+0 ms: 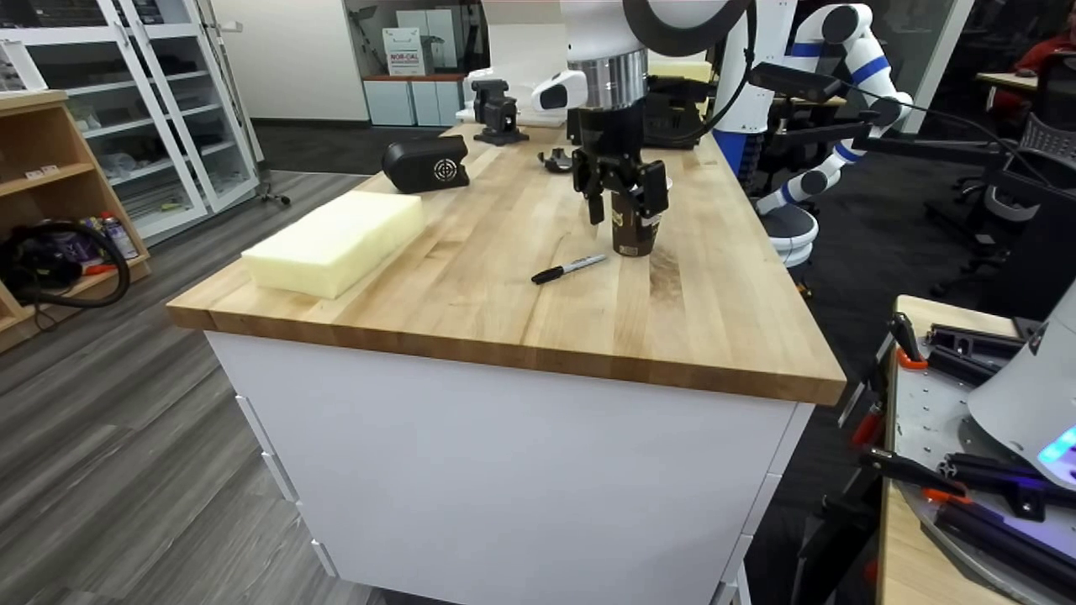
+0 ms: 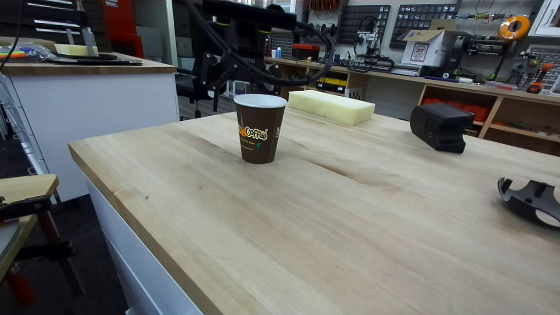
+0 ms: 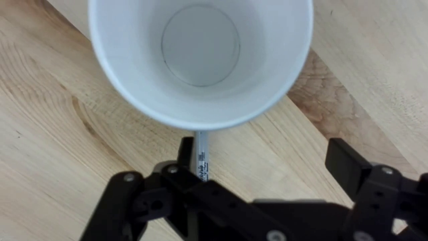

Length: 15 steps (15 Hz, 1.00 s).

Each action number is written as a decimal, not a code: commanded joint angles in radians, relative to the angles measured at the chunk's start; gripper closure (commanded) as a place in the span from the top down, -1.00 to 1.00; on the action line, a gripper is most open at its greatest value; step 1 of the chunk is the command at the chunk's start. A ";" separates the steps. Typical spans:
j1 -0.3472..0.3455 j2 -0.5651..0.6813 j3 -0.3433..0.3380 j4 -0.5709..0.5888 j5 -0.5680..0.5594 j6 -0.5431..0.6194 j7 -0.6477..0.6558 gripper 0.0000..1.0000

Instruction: Put the pen inside the brown coffee cup

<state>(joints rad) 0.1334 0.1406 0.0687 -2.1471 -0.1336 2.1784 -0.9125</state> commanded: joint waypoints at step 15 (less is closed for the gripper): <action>-0.025 0.070 0.035 0.035 -0.073 0.146 0.018 1.00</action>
<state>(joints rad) 0.1271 0.1826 0.0882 -2.1319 -0.2078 2.2702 -0.9130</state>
